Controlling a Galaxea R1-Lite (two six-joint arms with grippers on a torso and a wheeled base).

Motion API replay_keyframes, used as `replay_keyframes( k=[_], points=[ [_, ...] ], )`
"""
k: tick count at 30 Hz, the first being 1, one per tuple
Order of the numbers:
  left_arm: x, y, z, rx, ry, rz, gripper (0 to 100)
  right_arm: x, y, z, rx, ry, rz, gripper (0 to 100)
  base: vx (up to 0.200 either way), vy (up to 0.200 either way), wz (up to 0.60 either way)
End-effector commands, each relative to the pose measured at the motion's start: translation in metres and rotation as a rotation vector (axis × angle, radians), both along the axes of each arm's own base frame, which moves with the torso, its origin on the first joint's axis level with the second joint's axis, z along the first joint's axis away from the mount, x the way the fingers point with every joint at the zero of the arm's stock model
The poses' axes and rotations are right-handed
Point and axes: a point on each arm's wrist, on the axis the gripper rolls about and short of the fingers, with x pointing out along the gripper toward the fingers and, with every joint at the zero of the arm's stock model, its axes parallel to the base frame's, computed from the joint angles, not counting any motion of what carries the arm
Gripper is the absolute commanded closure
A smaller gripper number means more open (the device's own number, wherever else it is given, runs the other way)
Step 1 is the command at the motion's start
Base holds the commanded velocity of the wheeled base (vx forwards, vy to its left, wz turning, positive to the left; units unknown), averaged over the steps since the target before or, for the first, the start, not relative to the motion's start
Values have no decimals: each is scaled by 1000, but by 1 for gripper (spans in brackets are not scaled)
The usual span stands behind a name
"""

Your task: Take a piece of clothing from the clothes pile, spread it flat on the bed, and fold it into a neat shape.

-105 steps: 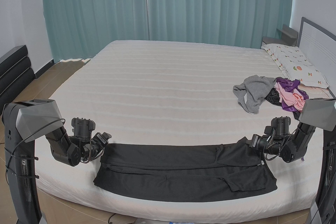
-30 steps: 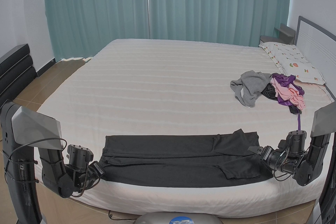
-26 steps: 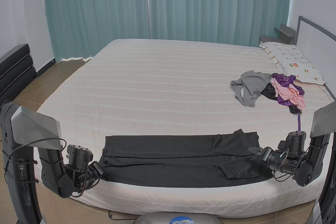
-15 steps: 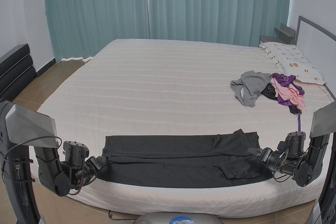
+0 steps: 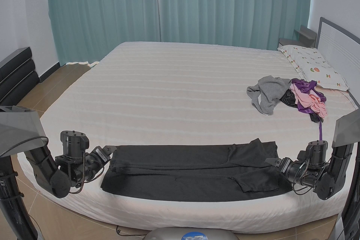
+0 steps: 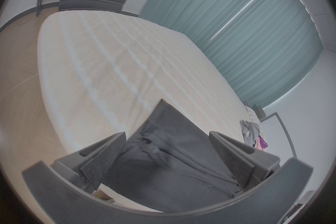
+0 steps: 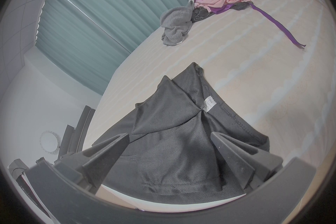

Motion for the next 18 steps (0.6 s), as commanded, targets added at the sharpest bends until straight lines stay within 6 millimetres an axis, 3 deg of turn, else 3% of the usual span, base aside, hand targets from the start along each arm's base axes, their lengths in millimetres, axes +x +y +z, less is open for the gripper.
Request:
replay_keyframes(
  k=[1,9,18],
  points=[
    [16,-34,-5,-6,1,-96,0,0,0,0,1,2,0,0,0,0,0],
    [22,-74,-33,24,69,-197,0,0,0,-1,3,5,0,0,0,0,0],
    [22,-75,-28,47,60,-166,0,0,0,-3,4,12,-2,0,0,0,0]
  ],
)
